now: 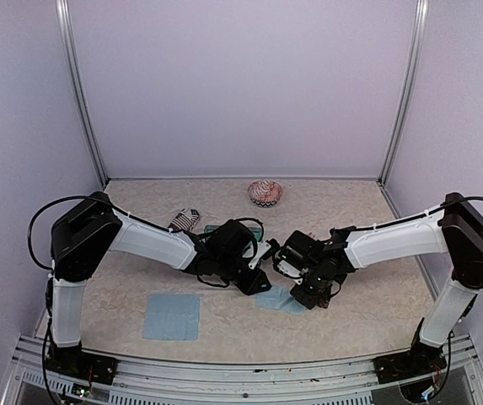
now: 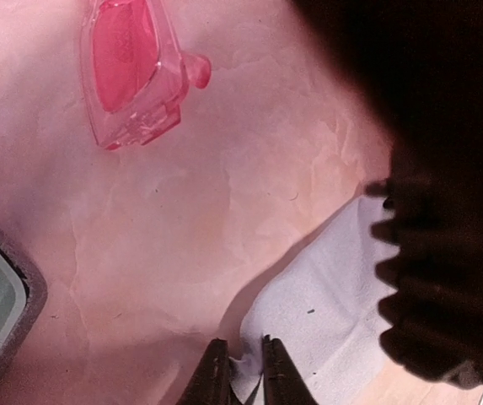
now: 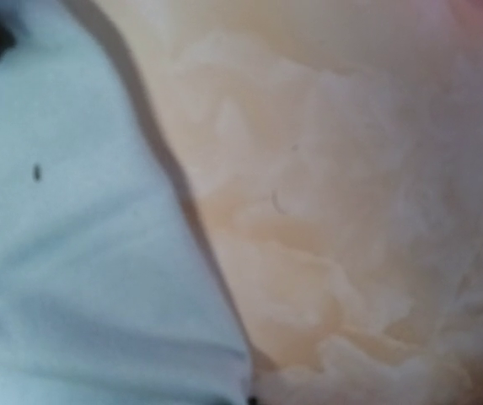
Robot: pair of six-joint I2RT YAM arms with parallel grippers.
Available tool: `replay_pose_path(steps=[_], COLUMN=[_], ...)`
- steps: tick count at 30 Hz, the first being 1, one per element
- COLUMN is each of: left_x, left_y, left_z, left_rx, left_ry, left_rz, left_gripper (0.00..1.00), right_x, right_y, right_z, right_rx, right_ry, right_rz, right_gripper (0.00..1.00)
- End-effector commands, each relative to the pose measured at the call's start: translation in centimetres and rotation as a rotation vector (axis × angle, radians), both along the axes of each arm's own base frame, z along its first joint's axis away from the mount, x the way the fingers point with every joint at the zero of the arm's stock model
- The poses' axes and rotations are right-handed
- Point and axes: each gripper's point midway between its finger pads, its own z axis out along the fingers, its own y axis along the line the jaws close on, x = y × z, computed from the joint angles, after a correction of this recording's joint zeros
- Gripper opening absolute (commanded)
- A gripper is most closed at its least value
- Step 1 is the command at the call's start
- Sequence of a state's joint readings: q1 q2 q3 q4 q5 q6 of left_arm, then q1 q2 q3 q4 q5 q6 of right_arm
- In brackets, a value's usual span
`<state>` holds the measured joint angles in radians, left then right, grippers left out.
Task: Organize the sunglasses
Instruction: Pick up the folded cleaning cloth from the center of the board, then place the folded cleaning cloth in the sunglasses case.
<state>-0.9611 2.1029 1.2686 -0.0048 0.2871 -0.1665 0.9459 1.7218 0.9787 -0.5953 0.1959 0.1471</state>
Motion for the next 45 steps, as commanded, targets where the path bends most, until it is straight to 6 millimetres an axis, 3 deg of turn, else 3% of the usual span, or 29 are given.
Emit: replay_pose_path(steps=[1,5,15,21,30,37,45], left_x=[-1.3,-1.4,-0.6,-0.4,1.3,3.9,6.3], left_y=[0.2,0.2,1.7,2.9,4.7,6.9,9.0], left_z=[-1.9,-1.1,3.0,4.5,6.5,7.4,8.0], left_rx=[0.023,-0.002,-0.129,-0.154,-0.152,-0.136,-0.124], left_ry=[0.043,0.048,0.048,0.033,-0.01,-0.022,-0.029], left_rz=[-0.034,-0.035,0.017,0.054,0.141,0.246,0.341], left_gripper=[0.11,0.0,0.0,0.0,0.0,0.0,0.0], right_x=[-2.3,-2.5,-1.9,-1.0,2.1,5.0,7.5], right_y=[-2.0,-0.8,1.8,3.6,5.6,7.1,8.7], right_z=[-1.4,-1.1,0.7,2.1,4.9,7.0,7.8], right_rx=[-0.062,-0.004,0.134,0.189,0.228,0.24,0.242], right_ry=[0.107,0.124,0.114,0.086,-0.01,-0.073,-0.085], right_rz=[-0.009,-0.011,0.002,0.028,0.033,0.046,0.061], right_gripper=[0.0,0.0,0.0,0.0,0.0,0.0,0.0])
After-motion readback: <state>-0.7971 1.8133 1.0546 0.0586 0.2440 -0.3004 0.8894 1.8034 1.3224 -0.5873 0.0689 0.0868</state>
